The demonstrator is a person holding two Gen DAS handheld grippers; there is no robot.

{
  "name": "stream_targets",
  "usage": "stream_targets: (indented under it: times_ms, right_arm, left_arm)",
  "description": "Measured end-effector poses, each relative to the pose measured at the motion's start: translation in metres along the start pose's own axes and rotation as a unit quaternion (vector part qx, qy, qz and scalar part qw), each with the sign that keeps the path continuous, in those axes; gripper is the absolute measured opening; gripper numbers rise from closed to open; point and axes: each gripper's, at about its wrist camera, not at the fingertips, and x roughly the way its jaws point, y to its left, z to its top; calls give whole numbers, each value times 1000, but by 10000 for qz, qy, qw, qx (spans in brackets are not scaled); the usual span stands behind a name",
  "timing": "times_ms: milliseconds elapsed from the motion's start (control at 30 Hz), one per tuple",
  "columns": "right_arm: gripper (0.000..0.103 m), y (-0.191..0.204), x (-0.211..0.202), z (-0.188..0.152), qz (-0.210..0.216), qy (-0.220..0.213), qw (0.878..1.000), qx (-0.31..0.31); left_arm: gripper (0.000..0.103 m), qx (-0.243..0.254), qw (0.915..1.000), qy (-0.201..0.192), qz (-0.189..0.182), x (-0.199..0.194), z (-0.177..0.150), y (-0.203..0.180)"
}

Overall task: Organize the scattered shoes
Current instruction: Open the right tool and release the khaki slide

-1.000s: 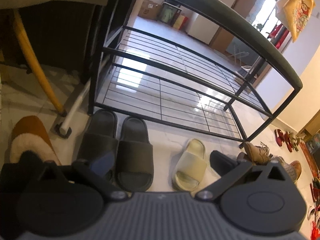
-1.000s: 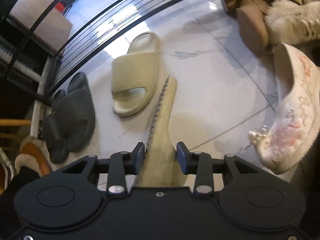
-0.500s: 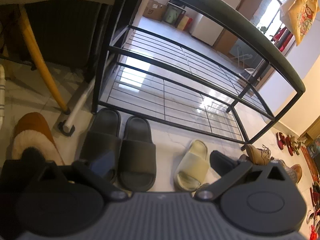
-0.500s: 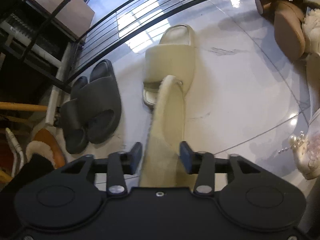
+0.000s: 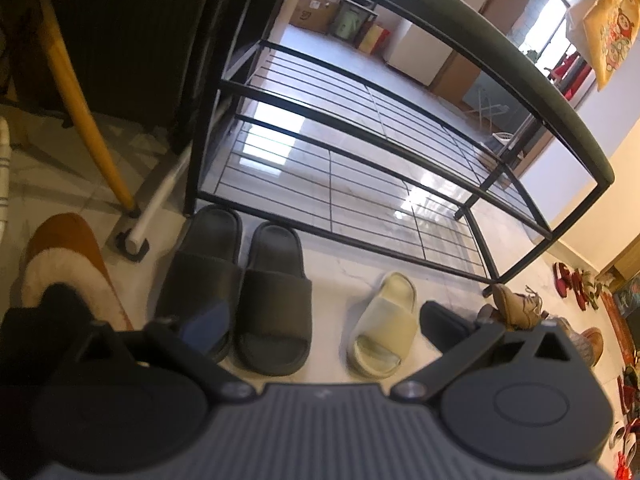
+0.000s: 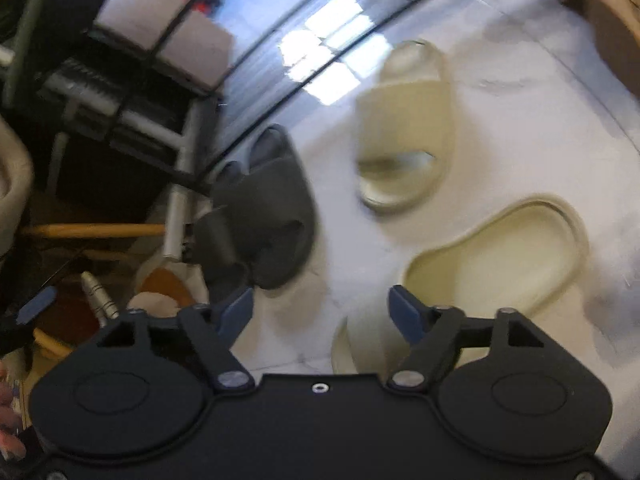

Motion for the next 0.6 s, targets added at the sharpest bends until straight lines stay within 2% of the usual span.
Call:
stream_targets:
  times_ms: [33, 67, 100, 167, 200, 267, 467, 500, 533, 600]
  right_arm:
    - [93, -2, 0, -2, -65, -28, 10000, 58]
    - [95, -10, 2, -11, -456, -14, 9977, 499]
    - [96, -14, 5, -16, -621, 31, 9950, 786]
    - [96, -29, 21, -23, -498, 251, 9816, 1825]
    - [100, -33, 27, -24, -403, 318, 9755, 2141]
    - [100, -36, 41, -26, -324, 465, 9605, 2726]
    - [103, -24, 81, -18, -1376, 37, 9336, 3308]
    - [103, -25, 86, -17, -1442, 95, 9314, 3341]
    - [103, -28, 95, -17, -1496, 349, 9303, 3332]
    - [100, -31, 99, -17, -1370, 387, 9378, 3166]
  left_arm:
    - [102, 4, 10000, 6, -23, 0, 0, -1]
    - [102, 19, 10000, 21, -60, 0, 0, -2]
    - [102, 33, 9999, 34, -93, 1, -1, -2]
    - [102, 40, 10000, 23, -86, 0, -1, -2]
    - [102, 44, 10000, 18, -82, 0, -1, -2]
    - [102, 52, 10000, 6, -75, -1, -1, -2]
    - [102, -126, 9999, -17, -58, -3, 0, 5]
    - [102, -140, 9999, -12, -70, -3, 1, 5]
    - [102, -154, 9998, -6, -82, -3, 1, 6]
    - [102, -172, 9998, 14, -116, -3, 1, 6]
